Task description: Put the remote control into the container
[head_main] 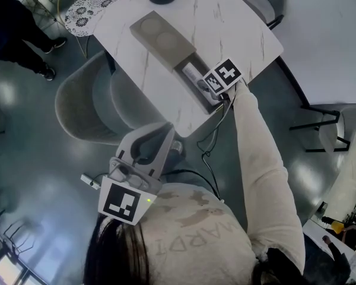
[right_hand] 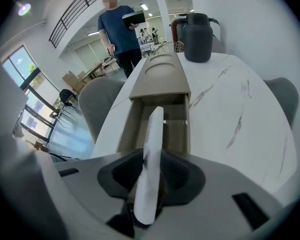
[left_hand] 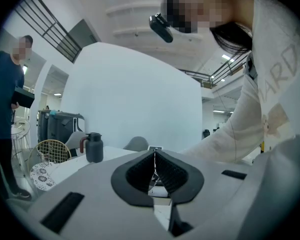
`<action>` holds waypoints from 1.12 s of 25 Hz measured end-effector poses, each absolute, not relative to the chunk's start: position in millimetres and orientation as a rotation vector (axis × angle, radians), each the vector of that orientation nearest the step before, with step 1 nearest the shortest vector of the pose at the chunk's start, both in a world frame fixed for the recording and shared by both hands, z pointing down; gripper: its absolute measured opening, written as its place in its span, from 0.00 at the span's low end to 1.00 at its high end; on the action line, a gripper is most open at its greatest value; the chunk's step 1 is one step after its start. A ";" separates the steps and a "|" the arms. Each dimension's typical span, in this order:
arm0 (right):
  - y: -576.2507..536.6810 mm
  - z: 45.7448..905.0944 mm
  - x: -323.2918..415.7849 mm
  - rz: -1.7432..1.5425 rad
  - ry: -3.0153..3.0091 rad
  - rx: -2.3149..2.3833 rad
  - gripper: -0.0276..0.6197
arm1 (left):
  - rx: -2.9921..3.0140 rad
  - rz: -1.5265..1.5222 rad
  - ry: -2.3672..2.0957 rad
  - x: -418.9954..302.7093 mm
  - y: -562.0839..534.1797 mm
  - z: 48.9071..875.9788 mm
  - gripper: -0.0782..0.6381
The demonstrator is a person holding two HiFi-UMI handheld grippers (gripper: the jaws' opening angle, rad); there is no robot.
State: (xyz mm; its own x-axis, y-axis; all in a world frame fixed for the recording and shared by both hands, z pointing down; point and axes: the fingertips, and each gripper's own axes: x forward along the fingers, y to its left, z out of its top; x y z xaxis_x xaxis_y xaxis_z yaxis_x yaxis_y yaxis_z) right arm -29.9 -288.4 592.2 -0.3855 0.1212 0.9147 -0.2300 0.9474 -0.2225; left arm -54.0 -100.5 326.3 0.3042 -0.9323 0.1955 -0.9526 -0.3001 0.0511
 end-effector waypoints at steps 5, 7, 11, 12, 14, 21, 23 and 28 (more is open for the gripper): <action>-288.1 591.7 -31.0 0.392 -1.949 0.097 0.22 | 2.416 0.196 -1.754 -52.8 -101.2 324.8 0.13; -287.8 592.1 -33.8 0.404 -1.966 0.109 0.22 | 2.414 0.191 -1.753 -52.6 -101.3 324.8 0.13; -286.9 593.6 -38.9 0.506 -1.989 0.122 0.21 | 2.423 0.201 -1.748 -51.4 -101.8 325.1 0.13; -286.9 593.8 -39.7 0.535 -1.990 0.121 0.21 | 2.423 0.204 -1.747 -51.6 -101.9 325.0 0.13; -288.0 593.9 -40.7 0.572 -1.990 0.127 0.22 | 2.418 0.203 -1.748 -52.4 -102.0 324.5 0.13; -291.4 590.9 -42.3 0.507 -2.029 0.170 0.22 | 2.412 0.199 -1.754 -53.7 -100.3 325.0 0.13; -291.0 589.9 -42.2 0.480 -2.037 0.174 0.22 | 2.410 0.197 -1.757 -55.1 -100.6 324.5 0.13; -291.3 590.4 -37.8 0.457 -2.039 0.168 0.24 | 2.408 0.196 -1.756 -56.0 -101.0 324.6 0.13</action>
State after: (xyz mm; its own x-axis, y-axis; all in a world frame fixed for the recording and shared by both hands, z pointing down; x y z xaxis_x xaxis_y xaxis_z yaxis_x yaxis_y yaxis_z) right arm -37.8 -291.3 590.4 -0.4924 0.0713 0.8674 -0.3057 0.9190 -0.2491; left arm -56.0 -101.0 324.6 0.3044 -0.9321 0.1961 -0.9524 -0.3009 0.0481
